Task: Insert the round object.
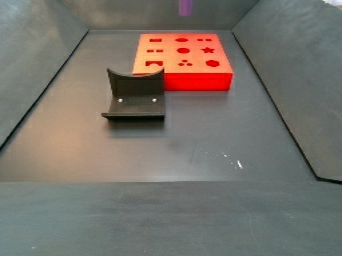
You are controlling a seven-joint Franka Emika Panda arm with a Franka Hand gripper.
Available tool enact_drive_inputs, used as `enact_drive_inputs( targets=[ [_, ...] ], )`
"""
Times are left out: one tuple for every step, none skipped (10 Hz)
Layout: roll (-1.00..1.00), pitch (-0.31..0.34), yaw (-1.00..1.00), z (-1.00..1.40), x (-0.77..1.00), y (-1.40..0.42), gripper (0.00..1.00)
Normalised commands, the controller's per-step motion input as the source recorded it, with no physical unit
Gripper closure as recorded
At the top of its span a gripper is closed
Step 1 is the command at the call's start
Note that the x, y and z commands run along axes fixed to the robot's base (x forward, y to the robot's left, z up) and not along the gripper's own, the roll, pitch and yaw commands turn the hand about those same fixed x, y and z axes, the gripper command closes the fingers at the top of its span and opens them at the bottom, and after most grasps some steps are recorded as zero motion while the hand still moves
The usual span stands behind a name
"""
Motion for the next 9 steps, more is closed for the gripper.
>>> enact_drive_inputs(
  targets=[
    [-0.03,-0.027,0.06,-0.60,0.58,0.45,1.00],
    [0.00,-0.021,0.07,-0.59,0.67,0.59,1.00],
    [0.00,-0.064,0.00,-0.57,0.58,0.73,1.00],
    [-0.08,-0.119,0.00,-0.56,0.47,0.76,1.00],
    [-0.07,-0.141,0.00,-0.43,0.34,0.71,1.00],
    [-0.07,-0.076,-0.17,-0.07,0.04,0.57,1.00],
    [-0.11,-0.023,-0.22,0.10,-0.05,0.19,1.00],
    [-0.03,-0.017,-0.21,0.12,-0.27,0.03,1.00],
    [0.00,-0.011,-0.21,0.00,-0.39,0.00,1.00]
  ],
)
